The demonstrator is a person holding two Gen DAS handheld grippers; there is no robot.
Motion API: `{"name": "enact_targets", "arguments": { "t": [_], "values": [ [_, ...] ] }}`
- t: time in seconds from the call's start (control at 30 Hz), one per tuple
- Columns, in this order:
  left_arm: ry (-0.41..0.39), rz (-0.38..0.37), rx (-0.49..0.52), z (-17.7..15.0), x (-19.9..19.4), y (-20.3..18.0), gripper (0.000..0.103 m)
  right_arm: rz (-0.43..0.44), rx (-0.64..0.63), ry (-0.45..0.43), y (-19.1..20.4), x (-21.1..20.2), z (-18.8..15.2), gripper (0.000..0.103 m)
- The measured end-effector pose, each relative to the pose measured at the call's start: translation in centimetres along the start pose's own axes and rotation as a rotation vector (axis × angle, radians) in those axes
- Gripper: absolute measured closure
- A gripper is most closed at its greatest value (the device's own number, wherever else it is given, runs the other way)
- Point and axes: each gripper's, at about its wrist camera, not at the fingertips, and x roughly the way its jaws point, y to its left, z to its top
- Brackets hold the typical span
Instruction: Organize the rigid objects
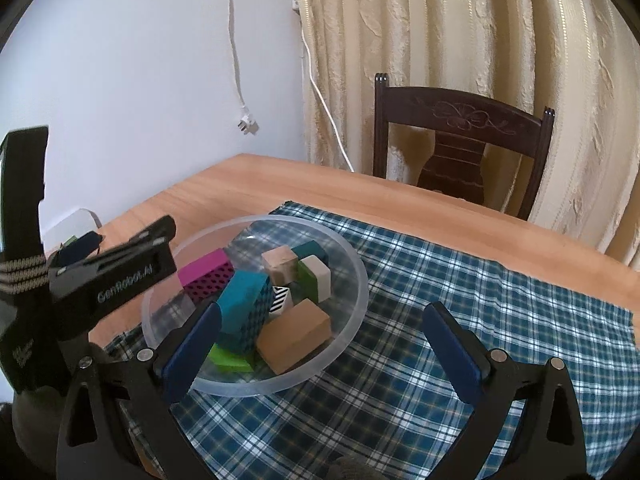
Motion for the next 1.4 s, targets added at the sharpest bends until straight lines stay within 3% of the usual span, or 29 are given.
{"name": "enact_targets", "arguments": {
  "t": [0.33, 0.63, 1.4],
  "values": [
    [-0.062, -0.045, 0.052, -1.1, -3.6, 1.6, 0.000, 0.002, -0.002, -0.005, 0.1, -0.3, 0.0, 0.002],
    [-0.037, -0.057, 0.159, -3.0, -4.9, 1.1, 0.000, 0.007, -0.016, 0.000, 0.7, -0.5, -0.1, 0.002],
    [-0.011, -0.012, 0.156, -3.7, -5.4, 1.8, 0.000, -0.021, -0.017, -0.002, 0.3, -0.6, -0.1, 0.002]
  ]
}}
